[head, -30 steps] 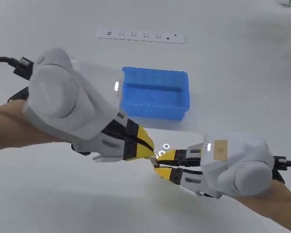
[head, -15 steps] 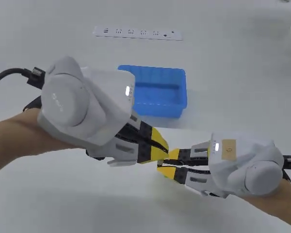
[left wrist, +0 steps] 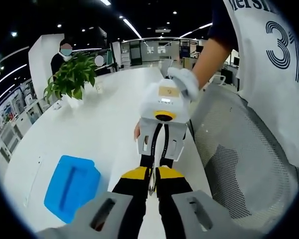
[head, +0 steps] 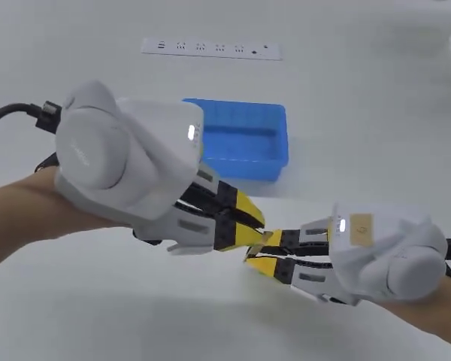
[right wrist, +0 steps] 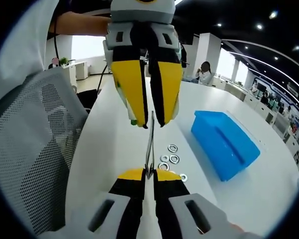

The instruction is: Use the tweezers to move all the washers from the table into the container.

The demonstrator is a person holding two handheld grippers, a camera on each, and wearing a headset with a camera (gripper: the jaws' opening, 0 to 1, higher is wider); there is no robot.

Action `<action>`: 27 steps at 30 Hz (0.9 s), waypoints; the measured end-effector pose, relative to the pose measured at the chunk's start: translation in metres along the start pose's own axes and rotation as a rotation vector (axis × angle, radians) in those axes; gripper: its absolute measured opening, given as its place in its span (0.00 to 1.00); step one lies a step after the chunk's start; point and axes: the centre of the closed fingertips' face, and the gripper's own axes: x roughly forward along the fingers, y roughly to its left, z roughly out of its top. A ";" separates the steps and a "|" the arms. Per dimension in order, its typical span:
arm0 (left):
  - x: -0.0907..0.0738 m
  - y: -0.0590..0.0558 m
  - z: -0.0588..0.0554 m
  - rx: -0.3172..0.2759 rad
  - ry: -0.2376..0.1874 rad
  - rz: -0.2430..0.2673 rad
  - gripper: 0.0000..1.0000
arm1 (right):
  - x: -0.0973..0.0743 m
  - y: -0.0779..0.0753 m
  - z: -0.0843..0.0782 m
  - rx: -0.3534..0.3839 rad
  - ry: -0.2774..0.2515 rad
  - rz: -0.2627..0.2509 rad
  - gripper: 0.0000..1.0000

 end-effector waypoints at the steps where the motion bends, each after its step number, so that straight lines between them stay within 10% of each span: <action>1: 0.002 -0.001 -0.002 0.001 0.008 -0.005 0.09 | 0.000 0.000 0.001 -0.003 0.001 0.001 0.07; 27: -0.033 0.005 -0.017 -0.046 -0.044 0.085 0.05 | 0.011 -0.004 0.019 -0.097 0.003 -0.005 0.08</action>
